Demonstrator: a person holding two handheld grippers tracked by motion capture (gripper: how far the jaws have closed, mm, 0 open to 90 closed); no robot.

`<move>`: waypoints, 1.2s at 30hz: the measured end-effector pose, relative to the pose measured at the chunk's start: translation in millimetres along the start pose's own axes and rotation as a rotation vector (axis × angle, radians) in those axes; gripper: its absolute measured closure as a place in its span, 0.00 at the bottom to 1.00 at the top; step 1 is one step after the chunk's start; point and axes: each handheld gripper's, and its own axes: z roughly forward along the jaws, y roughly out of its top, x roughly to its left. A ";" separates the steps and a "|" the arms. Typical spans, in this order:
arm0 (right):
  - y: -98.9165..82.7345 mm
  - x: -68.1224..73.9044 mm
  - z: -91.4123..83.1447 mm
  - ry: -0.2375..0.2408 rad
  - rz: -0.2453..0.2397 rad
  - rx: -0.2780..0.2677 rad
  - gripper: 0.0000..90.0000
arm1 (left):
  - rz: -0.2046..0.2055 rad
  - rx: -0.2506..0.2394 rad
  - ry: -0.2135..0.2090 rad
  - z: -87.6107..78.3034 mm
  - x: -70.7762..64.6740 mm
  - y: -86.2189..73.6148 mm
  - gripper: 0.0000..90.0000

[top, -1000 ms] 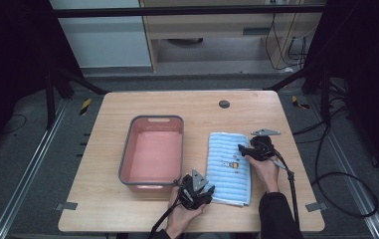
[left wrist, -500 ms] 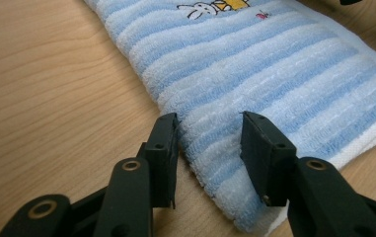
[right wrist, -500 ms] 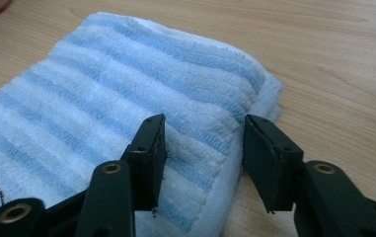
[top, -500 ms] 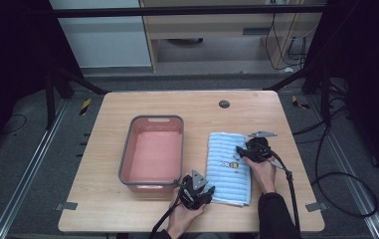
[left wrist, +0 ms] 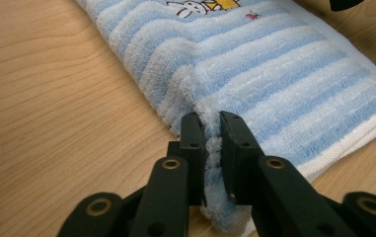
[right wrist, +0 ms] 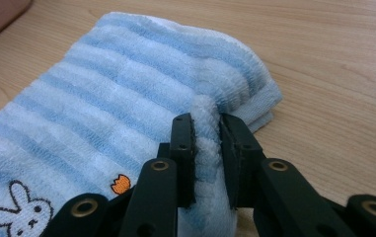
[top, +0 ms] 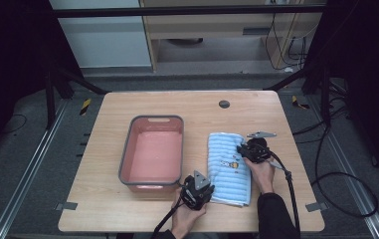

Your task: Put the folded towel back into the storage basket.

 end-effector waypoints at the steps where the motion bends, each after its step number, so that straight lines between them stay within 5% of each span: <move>1: 0.2 0.0 -0.3 0.004 0.005 0.001 0.87 | -0.005 -0.002 -0.003 0.1 0.2 0.0 0.93; 16: 11.9 4.0 -29.2 0.052 -0.017 -0.105 0.89 | -0.010 -0.081 -0.040 -18.6 4.3 6.4 0.96; 36: 26.7 10.8 -71.0 0.041 -0.054 -0.205 0.89 | 0.024 -0.158 -0.063 -51.4 -1.0 28.3 0.96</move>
